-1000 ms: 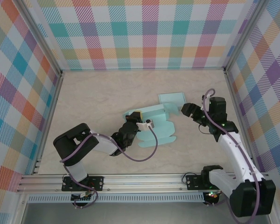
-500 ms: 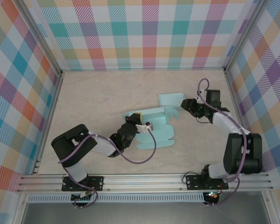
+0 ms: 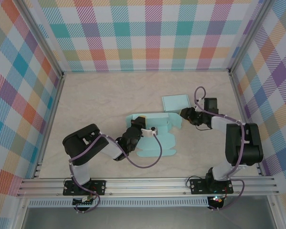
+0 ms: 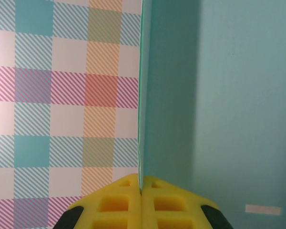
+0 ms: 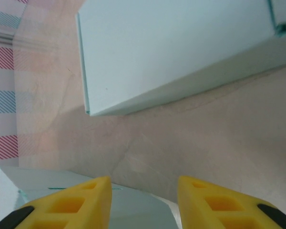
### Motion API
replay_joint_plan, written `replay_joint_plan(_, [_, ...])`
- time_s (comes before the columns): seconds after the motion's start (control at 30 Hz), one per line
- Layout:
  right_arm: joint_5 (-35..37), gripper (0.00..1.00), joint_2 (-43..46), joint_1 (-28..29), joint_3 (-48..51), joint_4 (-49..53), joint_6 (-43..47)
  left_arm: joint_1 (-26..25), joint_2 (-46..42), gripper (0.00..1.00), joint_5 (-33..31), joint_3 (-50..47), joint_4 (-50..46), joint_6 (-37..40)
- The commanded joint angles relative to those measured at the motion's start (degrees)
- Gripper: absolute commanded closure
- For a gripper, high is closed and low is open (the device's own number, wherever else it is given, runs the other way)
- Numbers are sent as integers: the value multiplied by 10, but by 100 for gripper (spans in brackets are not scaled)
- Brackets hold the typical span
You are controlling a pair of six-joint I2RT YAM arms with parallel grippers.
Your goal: Fold the paper box
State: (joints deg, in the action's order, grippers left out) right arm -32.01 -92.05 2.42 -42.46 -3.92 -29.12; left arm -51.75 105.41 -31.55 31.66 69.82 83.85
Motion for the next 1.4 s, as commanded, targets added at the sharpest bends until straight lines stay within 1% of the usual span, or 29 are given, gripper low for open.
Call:
replay_joint_plan(0.0, [-14,59,-9,12,18,-48,1,-5,23,100,-6,5,31,20])
replay_joint_plan(0.23, [-6,58,-1,32,51,-68,3,-9,52,100,-13,18,74,58])
replay_joint_plan(0.5, [11,58,44,53,105,-94,30,-10,53,100,-9,29,77,77])
replay_joint_plan(0.67, [18,57,66,72,126,-116,29,-13,57,100,-15,29,78,92])
replay_joint_plan(0.83, [49,56,66,107,130,-123,37,-16,59,100,-18,28,77,97])
replay_joint_plan(1.07, [76,53,69,146,145,-171,42,-19,62,100,-21,27,77,104])
replay_joint_plan(1.27, [116,54,63,180,140,-204,69,-21,68,100,-21,31,77,106])
replay_joint_plan(1.37, [122,54,64,188,149,-231,74,-21,70,100,-21,33,77,105])
